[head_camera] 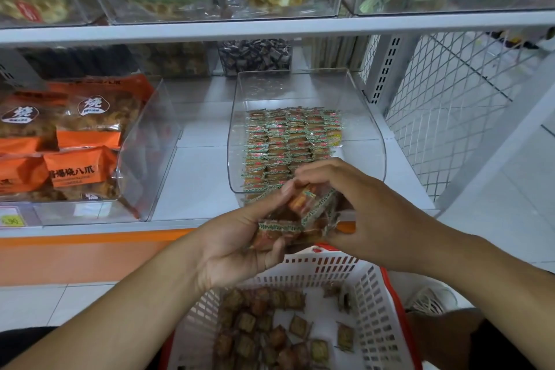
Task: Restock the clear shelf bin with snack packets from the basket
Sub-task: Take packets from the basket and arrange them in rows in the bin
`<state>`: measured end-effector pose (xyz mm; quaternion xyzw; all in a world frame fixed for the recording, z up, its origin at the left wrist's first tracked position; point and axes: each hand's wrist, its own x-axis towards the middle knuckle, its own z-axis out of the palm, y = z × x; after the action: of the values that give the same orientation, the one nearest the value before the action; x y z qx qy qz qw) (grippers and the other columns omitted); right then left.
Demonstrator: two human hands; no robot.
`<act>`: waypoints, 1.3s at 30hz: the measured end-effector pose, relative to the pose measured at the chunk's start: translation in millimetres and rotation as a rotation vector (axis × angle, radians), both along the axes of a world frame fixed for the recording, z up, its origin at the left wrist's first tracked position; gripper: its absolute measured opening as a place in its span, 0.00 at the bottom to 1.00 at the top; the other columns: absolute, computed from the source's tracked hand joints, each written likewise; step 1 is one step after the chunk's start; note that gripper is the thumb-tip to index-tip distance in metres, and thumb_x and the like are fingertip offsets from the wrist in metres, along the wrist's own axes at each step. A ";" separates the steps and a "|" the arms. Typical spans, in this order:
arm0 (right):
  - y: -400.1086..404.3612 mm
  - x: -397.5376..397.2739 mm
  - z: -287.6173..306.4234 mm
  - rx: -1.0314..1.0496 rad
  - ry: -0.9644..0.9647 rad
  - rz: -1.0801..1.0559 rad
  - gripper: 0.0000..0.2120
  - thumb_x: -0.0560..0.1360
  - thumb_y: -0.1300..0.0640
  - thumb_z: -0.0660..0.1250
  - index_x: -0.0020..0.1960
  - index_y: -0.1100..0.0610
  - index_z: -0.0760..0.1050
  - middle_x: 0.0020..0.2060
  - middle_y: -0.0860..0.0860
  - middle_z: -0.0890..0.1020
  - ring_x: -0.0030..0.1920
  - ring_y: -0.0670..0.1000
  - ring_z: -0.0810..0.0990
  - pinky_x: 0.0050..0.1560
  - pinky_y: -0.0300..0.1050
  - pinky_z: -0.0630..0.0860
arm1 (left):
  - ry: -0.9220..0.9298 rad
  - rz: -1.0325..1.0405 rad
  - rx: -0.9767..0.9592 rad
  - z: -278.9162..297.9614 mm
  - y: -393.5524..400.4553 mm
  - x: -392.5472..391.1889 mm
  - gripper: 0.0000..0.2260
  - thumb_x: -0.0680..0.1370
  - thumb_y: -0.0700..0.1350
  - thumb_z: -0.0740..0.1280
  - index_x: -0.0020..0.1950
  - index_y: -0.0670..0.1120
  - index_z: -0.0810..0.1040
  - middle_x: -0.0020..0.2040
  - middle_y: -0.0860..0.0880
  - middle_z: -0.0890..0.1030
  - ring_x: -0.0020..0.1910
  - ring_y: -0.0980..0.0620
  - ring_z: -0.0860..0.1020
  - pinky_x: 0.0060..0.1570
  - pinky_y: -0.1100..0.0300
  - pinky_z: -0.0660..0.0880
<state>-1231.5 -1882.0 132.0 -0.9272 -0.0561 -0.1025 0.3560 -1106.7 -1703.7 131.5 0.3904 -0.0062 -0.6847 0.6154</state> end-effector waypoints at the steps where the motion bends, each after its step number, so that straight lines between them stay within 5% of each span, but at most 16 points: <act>1: -0.3 0.3 -0.8 0.087 0.026 -0.021 0.32 0.72 0.52 0.77 0.69 0.37 0.67 0.66 0.37 0.72 0.67 0.43 0.74 0.62 0.43 0.77 | -0.034 0.010 0.008 -0.2 0.0 0.5 0.32 0.51 0.51 0.88 0.53 0.45 0.87 0.53 0.41 0.85 0.47 0.48 0.83 0.24 0.64 0.79; 5: -1.7 4.2 -1.2 0.450 0.093 -0.050 0.29 0.69 0.57 0.78 0.66 0.43 0.72 0.58 0.47 0.81 0.57 0.51 0.83 0.57 0.60 0.81 | -0.172 0.035 0.002 1.9 1.5 -0.1 0.32 0.50 0.56 0.88 0.51 0.49 0.88 0.51 0.43 0.85 0.43 0.50 0.82 0.22 0.65 0.77; 8: 0.5 5.3 -3.8 0.545 0.126 -0.051 0.28 0.69 0.56 0.78 0.66 0.44 0.73 0.58 0.48 0.82 0.58 0.53 0.82 0.59 0.65 0.78 | -0.284 0.079 0.030 0.1 2.7 -4.8 0.19 0.56 0.53 0.84 0.44 0.50 0.89 0.43 0.45 0.85 0.33 0.53 0.83 0.23 0.66 0.76; 14: -4.1 6.5 -3.7 0.436 0.154 -0.044 0.25 0.76 0.61 0.73 0.67 0.42 0.73 0.61 0.45 0.81 0.60 0.49 0.82 0.59 0.58 0.80 | -0.266 0.031 0.058 -1.5 5.9 -7.7 0.11 0.61 0.41 0.79 0.43 0.43 0.89 0.41 0.44 0.85 0.33 0.52 0.83 0.22 0.67 0.75; 17: -9.0 6.5 1.6 0.466 0.167 -0.072 0.25 0.75 0.62 0.73 0.66 0.41 0.74 0.58 0.44 0.83 0.53 0.49 0.86 0.50 0.51 0.83 | -0.307 0.025 0.068 -0.8 6.5 -4.8 0.12 0.61 0.41 0.79 0.43 0.44 0.89 0.41 0.45 0.85 0.32 0.52 0.83 0.21 0.68 0.73; 20: -10.1 5.5 6.9 0.524 0.174 -0.119 0.23 0.71 0.51 0.78 0.64 0.39 0.75 0.57 0.45 0.84 0.46 0.50 0.88 0.39 0.53 0.84 | -0.300 0.000 0.059 0.5 8.7 -0.9 0.13 0.61 0.38 0.82 0.44 0.44 0.89 0.41 0.46 0.85 0.31 0.53 0.82 0.20 0.68 0.72; 24: -9.6 5.9 13.5 0.659 0.255 -0.208 0.21 0.66 0.38 0.78 0.57 0.36 0.79 0.51 0.48 0.86 0.37 0.55 0.87 0.24 0.42 0.77 | -0.269 -0.070 -0.047 4.8 13.2 5.8 0.13 0.62 0.41 0.83 0.45 0.45 0.88 0.40 0.47 0.84 0.32 0.53 0.83 0.21 0.67 0.74; 28: -7.1 8.5 9.7 0.887 0.369 -0.191 0.19 0.71 0.45 0.77 0.59 0.51 0.82 0.53 0.55 0.86 0.49 0.56 0.87 0.37 0.44 0.81 | -0.321 -0.065 -0.100 5.0 13.5 6.9 0.16 0.61 0.43 0.85 0.46 0.47 0.89 0.40 0.48 0.84 0.32 0.54 0.83 0.23 0.67 0.75; 32: -4.2 11.2 7.0 1.093 0.362 -0.223 0.24 0.70 0.51 0.79 0.63 0.53 0.78 0.57 0.58 0.85 0.52 0.59 0.86 0.43 0.47 0.82 | -0.282 0.041 -0.081 2.2 10.5 5.9 0.11 0.68 0.39 0.76 0.49 0.49 0.88 0.41 0.46 0.84 0.32 0.52 0.82 0.24 0.66 0.75; 39: -6.0 10.5 9.9 1.228 0.485 -0.095 0.26 0.73 0.65 0.74 0.70 0.60 0.72 0.62 0.62 0.82 0.61 0.62 0.82 0.59 0.54 0.81 | -0.176 0.131 -0.125 3.8 7.8 9.1 0.22 0.60 0.35 0.84 0.51 0.49 0.87 0.47 0.42 0.84 0.35 0.48 0.84 0.21 0.64 0.75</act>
<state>-1221.0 -1888.0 142.0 -0.5540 0.1353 0.0800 0.8175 -1097.6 -1696.0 135.3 0.4095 -0.0774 -0.6045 0.6789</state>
